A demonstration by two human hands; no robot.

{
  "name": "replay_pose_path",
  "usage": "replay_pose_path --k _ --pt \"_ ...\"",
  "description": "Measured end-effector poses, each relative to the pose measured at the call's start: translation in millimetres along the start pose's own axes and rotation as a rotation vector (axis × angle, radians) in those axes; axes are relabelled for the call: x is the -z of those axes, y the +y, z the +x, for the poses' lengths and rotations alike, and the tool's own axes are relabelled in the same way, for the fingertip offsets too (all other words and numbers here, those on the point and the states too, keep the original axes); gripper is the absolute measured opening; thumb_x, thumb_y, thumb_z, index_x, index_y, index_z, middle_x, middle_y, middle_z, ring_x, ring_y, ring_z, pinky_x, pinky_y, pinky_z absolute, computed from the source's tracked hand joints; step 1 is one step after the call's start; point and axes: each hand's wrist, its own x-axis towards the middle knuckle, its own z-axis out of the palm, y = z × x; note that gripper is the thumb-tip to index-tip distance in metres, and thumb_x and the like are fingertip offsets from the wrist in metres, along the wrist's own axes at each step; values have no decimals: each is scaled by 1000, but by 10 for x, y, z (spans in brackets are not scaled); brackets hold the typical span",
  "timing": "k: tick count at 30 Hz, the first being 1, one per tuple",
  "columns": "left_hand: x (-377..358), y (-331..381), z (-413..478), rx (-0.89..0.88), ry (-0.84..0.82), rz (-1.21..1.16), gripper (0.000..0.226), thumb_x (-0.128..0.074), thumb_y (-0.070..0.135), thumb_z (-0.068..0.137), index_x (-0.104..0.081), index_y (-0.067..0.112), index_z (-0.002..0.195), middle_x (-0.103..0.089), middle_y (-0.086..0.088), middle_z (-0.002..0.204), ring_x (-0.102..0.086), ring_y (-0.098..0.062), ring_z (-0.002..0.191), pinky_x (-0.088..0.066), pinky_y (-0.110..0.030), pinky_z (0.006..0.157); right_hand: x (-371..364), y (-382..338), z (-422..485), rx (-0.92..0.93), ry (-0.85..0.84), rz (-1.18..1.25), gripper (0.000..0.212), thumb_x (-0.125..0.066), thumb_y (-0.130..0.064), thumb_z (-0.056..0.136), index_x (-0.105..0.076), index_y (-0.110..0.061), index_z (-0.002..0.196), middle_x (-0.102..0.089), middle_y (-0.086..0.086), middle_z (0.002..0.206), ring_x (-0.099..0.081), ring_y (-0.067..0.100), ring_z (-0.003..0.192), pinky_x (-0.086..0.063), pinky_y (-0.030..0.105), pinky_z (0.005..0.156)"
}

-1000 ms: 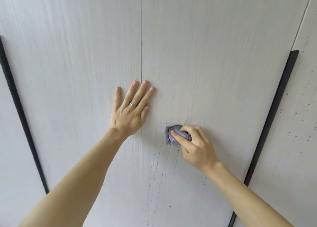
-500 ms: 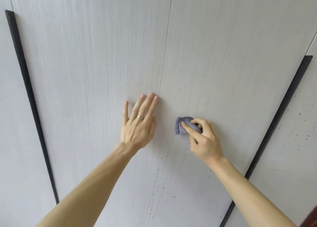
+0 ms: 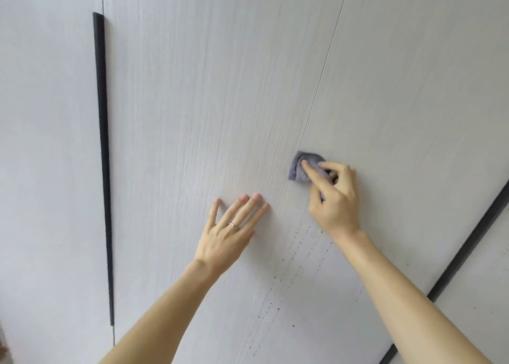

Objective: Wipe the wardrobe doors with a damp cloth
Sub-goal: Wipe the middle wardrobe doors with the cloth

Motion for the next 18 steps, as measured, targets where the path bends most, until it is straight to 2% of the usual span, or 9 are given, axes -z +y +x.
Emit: replay_pose_path --k 2,5,8,11,14,18 --pt "1 -13 0 6 4 -4 85 -74 27 90 -26 26 160 -16 5 168 -22 -16 153 -33 -62 114 -48 -29 -393 102 -126 3 49 -50 7 87 -72 -18 123 -50 3 112 -52 31 80 -51 41 67" --pt "7 -37 -2 -10 -8 9 86 -75 29 89 -26 27 160 -16 5 168 -22 -16 153 -34 -60 115 2 -61 -496 108 -230 0 50 -49 3 84 -74 -21 120 -57 4 108 -51 28 83 -51 40 62" --pt "-11 -138 -49 -27 -32 23 82 -72 35 92 -27 26 160 -16 3 168 -26 -18 152 -31 -56 118 43 -92 90 15 -122 9 46 -50 0 86 -73 -19 120 -60 10 106 -51 28 85 -50 39 71" --pt "-32 -215 -152 56 -13 7 71 -61 43 97 -28 28 159 -18 0 168 -31 -20 149 -30 -54 119 15 -115 819 -97 24 38 44 -56 1 87 -71 -17 124 -57 13 107 -53 30 88 -44 31 82" --pt "-44 -286 -312 128 -33 -24 67 -48 48 98 -25 30 159 -16 3 168 -29 -18 149 -26 -53 119 -101 -253 946 -67 22 20 45 -55 0 89 -70 -21 125 -57 12 110 -51 29 87 -44 31 74" --pt "-64 -350 -452 139 -68 -21 65 -47 45 97 -30 28 158 -18 3 168 -26 -17 151 -23 -53 120 -361 -468 377 59 -101 66 47 -51 -1 87 -71 -21 125 -60 11 105 -52 31 81 -50 38 67"
